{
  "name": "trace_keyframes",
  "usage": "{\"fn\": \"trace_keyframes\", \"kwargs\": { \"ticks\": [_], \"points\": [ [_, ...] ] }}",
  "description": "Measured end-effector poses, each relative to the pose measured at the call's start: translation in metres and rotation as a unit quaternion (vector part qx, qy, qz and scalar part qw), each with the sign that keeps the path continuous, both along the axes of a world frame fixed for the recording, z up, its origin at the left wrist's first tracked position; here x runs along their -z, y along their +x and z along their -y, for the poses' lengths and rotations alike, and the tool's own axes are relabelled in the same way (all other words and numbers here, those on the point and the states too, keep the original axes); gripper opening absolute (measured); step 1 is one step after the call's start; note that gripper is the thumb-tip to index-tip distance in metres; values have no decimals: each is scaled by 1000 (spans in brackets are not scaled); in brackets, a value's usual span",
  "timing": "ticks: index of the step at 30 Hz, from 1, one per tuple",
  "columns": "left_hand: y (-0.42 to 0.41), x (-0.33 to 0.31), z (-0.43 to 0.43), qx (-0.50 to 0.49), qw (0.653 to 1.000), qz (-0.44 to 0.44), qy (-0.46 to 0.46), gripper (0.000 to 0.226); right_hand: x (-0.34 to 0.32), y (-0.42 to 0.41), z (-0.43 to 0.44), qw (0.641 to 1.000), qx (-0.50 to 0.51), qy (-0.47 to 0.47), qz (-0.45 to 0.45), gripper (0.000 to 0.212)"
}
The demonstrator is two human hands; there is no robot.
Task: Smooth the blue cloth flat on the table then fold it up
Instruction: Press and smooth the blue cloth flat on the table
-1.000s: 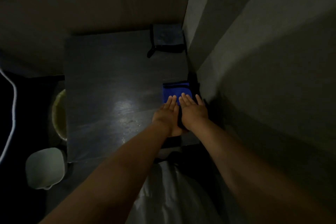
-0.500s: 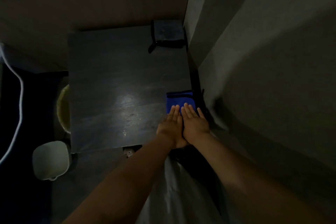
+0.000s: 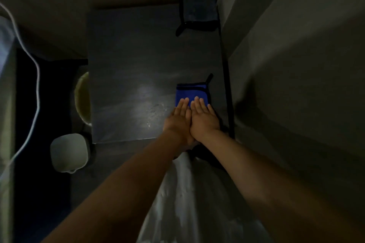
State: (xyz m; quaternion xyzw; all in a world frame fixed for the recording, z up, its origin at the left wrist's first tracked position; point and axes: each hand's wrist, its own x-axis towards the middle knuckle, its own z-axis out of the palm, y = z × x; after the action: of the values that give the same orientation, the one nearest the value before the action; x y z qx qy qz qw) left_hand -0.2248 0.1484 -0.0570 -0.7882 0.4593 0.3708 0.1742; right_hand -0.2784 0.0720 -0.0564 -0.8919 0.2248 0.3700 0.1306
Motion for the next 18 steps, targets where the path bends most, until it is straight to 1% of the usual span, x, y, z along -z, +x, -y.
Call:
{"fn": "trace_keyframes", "kwargs": {
  "ticks": [4, 10, 18],
  "points": [
    [29, -3, -39, 0, 1000, 15, 21, 103, 4, 27, -40, 1000, -9, 7, 1, 69],
    [52, -1, -78, -18, 1000, 17, 10, 102, 0, 56, -80, 1000, -17, 0, -7, 68],
    [85, -2, -137, -46, 998, 22, 23, 102, -2, 91, -137, 999, -36, -1, -6, 69]
  ]
}}
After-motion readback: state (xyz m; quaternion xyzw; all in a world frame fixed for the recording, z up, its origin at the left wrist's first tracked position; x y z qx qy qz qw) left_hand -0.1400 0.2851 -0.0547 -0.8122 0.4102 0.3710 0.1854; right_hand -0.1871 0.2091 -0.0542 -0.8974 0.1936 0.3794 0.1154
